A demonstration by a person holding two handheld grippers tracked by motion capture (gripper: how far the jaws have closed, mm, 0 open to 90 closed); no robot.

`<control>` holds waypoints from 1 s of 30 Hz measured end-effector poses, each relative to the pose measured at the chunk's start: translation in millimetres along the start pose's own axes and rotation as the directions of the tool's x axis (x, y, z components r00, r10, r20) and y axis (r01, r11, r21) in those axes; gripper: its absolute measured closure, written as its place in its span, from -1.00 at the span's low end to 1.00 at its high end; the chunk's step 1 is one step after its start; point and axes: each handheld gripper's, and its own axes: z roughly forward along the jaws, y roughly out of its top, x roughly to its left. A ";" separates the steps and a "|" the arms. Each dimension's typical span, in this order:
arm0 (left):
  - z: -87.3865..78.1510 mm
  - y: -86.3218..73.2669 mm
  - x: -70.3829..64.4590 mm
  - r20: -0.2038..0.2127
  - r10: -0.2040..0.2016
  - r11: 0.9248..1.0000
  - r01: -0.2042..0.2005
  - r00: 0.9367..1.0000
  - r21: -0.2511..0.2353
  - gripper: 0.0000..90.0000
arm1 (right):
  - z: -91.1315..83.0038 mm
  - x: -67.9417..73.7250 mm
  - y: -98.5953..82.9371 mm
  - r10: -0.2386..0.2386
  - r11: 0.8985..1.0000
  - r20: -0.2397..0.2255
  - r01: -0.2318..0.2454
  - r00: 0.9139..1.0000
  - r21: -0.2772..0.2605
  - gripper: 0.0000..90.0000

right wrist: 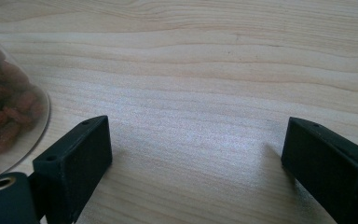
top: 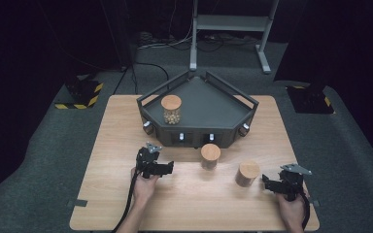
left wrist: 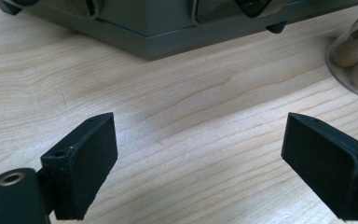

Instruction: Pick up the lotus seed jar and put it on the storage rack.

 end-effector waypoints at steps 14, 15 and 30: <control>8.0 -10.1 0.9 -0.054 -0.003 1.000 0.003 0.999 0.001 -0.78 | 0.0 0.0 0.0 0.000 1.000 0.000 0.000 1.000 0.000 -0.82; 9.0 -11.4 1.5 -0.054 -0.009 1.000 0.009 0.999 0.003 -0.78 | 0.0 0.0 0.0 0.000 1.000 0.000 0.000 1.000 0.000 -0.82; 19.1 -20.2 1.2 -0.071 -0.008 1.000 0.008 0.997 0.004 -0.82 | 0.0 0.1 0.0 0.000 1.000 0.001 0.000 1.000 0.000 -0.82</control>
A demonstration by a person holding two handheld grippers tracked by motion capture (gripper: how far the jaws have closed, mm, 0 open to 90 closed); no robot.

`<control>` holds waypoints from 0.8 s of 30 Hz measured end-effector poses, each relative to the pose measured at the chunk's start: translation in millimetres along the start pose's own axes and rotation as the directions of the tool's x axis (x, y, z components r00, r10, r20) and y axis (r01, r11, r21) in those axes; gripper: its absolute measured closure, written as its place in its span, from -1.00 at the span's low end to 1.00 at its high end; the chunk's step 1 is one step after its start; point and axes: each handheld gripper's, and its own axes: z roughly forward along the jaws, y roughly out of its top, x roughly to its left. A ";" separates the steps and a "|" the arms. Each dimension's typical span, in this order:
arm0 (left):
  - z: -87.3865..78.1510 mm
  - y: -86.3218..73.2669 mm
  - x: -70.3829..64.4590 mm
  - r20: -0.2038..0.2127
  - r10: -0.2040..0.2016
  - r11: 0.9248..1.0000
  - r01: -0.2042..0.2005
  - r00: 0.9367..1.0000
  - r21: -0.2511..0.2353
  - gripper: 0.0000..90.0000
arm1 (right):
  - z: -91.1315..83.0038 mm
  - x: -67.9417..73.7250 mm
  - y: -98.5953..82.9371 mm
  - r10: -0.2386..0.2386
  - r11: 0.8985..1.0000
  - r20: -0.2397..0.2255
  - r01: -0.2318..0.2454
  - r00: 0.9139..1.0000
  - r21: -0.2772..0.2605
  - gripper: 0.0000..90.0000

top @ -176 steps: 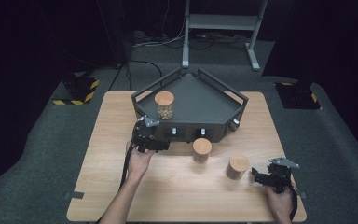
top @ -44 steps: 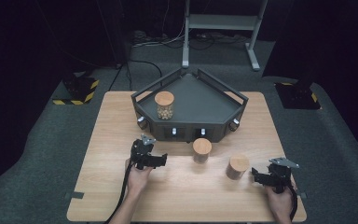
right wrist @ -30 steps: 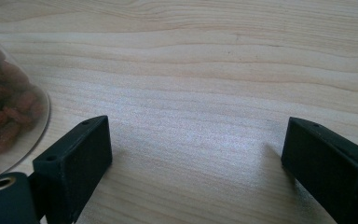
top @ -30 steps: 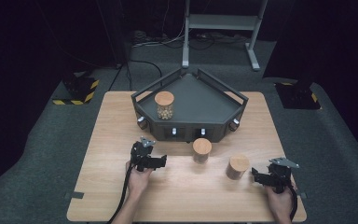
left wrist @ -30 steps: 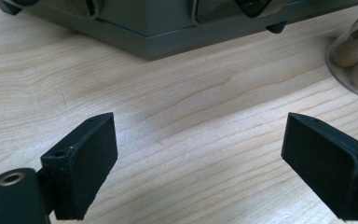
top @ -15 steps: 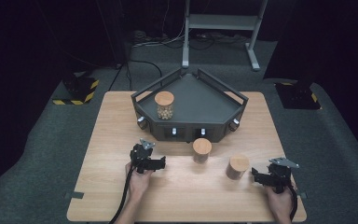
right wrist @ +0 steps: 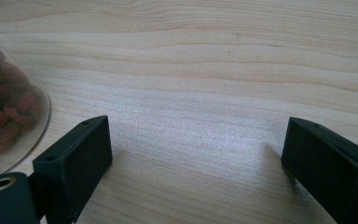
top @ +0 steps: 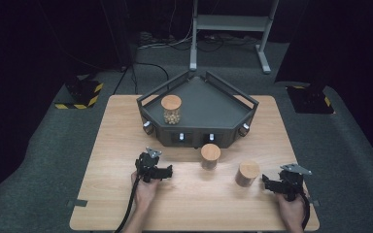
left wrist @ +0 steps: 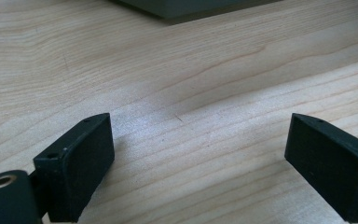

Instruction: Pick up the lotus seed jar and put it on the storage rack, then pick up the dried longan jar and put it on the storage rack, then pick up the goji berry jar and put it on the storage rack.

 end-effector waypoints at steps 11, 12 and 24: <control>1.9 -6.6 -2.4 -0.014 0.026 0.999 -0.026 1.000 -0.047 -0.86 | 0.0 -0.1 0.0 -0.002 1.000 0.000 0.002 1.000 -0.001 -0.82; 2.0 -6.7 -2.4 -0.014 0.026 0.999 -0.026 1.000 -0.047 -0.86 | 0.0 0.0 0.0 0.000 1.000 0.000 0.000 1.000 0.000 -0.82; 1.8 -6.7 -2.8 -0.016 0.031 0.998 -0.032 0.999 -0.046 -0.87 | 1.7 1.8 1.6 -0.001 1.000 0.000 0.001 1.000 0.004 -0.87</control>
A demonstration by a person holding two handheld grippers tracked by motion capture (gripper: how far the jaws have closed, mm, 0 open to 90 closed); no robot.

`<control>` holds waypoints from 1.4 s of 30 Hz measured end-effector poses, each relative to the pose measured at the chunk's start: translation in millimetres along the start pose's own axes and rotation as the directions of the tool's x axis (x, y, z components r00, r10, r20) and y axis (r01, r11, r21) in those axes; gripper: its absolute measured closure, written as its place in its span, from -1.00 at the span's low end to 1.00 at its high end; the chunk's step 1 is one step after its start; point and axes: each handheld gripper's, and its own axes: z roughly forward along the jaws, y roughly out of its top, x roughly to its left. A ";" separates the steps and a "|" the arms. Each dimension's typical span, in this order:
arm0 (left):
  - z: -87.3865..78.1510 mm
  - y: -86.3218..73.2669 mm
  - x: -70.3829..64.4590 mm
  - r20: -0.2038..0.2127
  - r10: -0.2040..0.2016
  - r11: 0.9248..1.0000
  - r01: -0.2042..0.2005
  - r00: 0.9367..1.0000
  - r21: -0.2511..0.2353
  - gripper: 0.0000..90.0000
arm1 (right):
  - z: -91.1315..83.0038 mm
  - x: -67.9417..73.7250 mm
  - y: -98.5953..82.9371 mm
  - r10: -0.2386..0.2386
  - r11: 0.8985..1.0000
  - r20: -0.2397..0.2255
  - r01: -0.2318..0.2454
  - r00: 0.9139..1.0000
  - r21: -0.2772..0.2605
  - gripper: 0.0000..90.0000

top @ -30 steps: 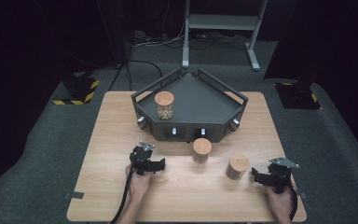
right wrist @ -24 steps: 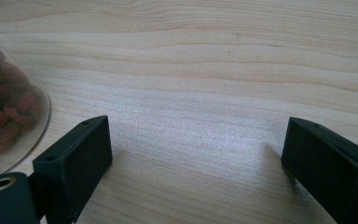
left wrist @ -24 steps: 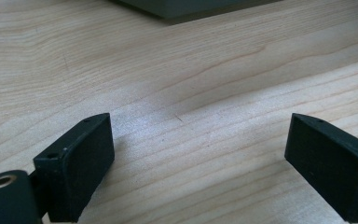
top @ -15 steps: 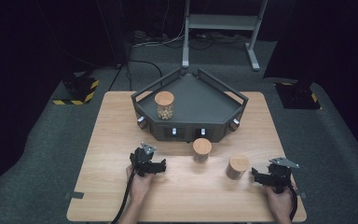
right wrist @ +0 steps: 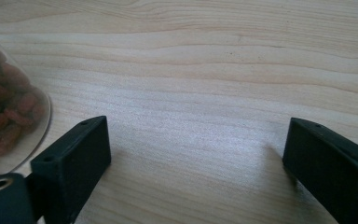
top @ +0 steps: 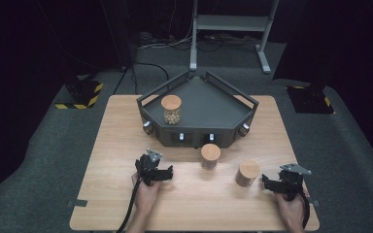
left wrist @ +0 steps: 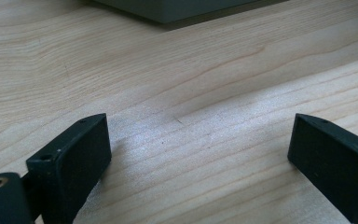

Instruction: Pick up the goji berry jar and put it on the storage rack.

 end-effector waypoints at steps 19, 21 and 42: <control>-0.1 -0.1 0.0 0.004 0.003 1.000 -0.003 1.000 0.000 -0.87 | -2.8 -6.8 -0.5 0.094 0.995 -0.025 -0.095 0.995 -0.028 -0.87; -0.1 -0.1 0.0 0.004 0.002 1.000 -0.002 1.000 0.001 -0.87 | -5.4 -9.2 1.2 0.118 0.993 -0.026 -0.119 0.993 -0.027 -0.86; -0.2 -0.3 -0.1 0.004 0.001 1.000 -0.001 1.000 0.000 -0.88 | -36.7 1.5 46.9 0.110 0.986 -0.133 -0.125 0.985 -0.112 -0.86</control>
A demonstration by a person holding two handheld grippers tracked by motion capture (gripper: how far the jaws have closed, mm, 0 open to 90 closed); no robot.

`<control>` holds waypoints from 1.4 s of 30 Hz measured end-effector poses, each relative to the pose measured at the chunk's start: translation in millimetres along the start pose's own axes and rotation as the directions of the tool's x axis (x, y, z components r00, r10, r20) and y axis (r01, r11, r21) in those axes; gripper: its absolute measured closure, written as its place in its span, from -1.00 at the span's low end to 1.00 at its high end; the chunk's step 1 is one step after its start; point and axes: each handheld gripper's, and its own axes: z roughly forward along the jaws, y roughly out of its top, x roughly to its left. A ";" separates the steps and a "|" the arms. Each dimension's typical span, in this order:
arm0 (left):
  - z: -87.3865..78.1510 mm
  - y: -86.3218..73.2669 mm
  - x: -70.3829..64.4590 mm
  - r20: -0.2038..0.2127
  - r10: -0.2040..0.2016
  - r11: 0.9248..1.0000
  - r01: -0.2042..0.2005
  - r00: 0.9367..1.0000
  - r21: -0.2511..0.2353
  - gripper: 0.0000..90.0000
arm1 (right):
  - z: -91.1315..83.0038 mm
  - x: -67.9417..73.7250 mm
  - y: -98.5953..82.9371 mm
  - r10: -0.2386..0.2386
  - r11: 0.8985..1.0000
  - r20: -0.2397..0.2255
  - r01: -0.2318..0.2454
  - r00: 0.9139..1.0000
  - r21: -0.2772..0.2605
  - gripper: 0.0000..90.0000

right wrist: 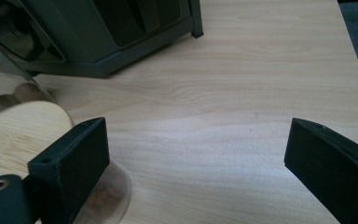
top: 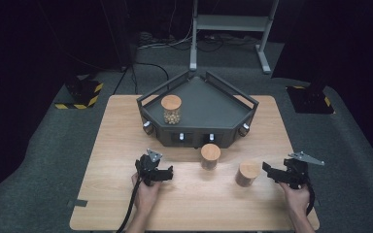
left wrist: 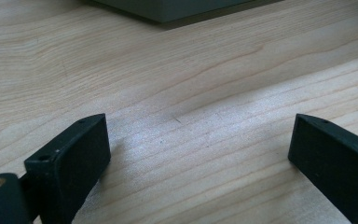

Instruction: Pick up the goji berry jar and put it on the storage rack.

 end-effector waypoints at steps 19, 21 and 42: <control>-0.1 -0.1 0.1 0.001 0.000 1.000 0.000 1.000 0.000 -0.88 | -14.7 47.2 32.1 -0.103 0.991 -0.109 0.094 0.989 -0.091 -0.84; -0.1 -0.1 0.1 0.001 0.001 1.000 -0.001 1.000 0.000 -0.88 | -14.2 52.4 34.1 -0.110 0.991 -0.123 0.098 0.986 -0.096 -0.84; -0.4 -0.4 -0.1 0.004 0.002 1.000 -0.002 1.000 0.000 -0.88 | 12.2 121.8 45.4 -0.202 0.978 -0.216 0.187 0.955 -0.090 -0.80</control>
